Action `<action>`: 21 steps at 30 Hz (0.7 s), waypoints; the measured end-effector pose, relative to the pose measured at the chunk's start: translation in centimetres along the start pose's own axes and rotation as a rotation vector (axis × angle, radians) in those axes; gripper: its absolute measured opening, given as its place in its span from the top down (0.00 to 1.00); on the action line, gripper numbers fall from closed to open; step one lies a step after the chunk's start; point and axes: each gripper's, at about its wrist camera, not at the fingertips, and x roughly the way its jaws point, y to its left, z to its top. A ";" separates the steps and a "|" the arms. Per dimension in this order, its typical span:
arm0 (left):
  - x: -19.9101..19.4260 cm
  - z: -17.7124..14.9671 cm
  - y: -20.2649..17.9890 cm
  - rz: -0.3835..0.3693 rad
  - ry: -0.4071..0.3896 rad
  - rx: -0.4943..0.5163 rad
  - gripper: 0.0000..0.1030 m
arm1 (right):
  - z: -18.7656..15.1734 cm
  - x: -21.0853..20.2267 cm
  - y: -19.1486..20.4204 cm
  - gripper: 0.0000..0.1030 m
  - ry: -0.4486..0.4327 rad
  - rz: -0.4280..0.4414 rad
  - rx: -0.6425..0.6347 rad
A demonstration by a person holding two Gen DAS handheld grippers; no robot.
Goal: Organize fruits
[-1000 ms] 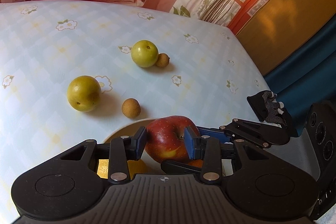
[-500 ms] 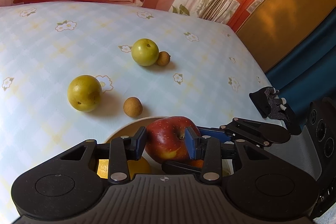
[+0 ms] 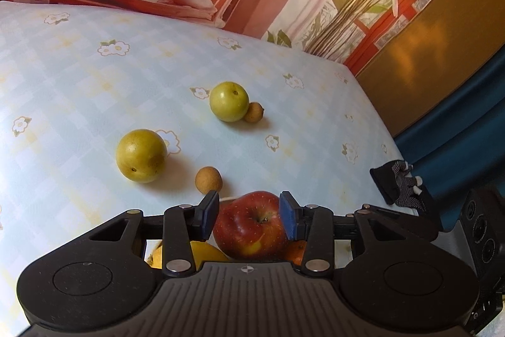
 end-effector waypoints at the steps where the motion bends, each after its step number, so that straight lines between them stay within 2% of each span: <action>1: -0.4 0.2 0.2 0.001 -0.017 -0.004 0.55 | 0.1 -0.2 -0.2 0.45 -0.007 -0.004 0.002; 5: -1.9 1.3 0.7 0.042 -0.089 -0.005 0.55 | 0.8 -1.1 -0.9 0.45 -0.039 -0.011 0.006; 10: -3.1 2.3 2.1 0.091 -0.136 -0.025 0.55 | 2.0 -1.6 -1.8 0.47 -0.063 -0.041 -0.017; 16: -2.9 2.7 3.6 0.160 -0.153 -0.040 0.55 | 3.3 -0.8 -3.4 0.50 -0.072 -0.090 -0.034; 19: -2.3 2.8 4.1 0.181 -0.150 -0.042 0.48 | 4.0 -0.1 -4.0 0.50 -0.076 -0.107 -0.044; 21: -1.8 2.8 4.3 0.188 -0.147 -0.033 0.48 | 4.5 0.4 -4.3 0.51 -0.078 -0.111 -0.046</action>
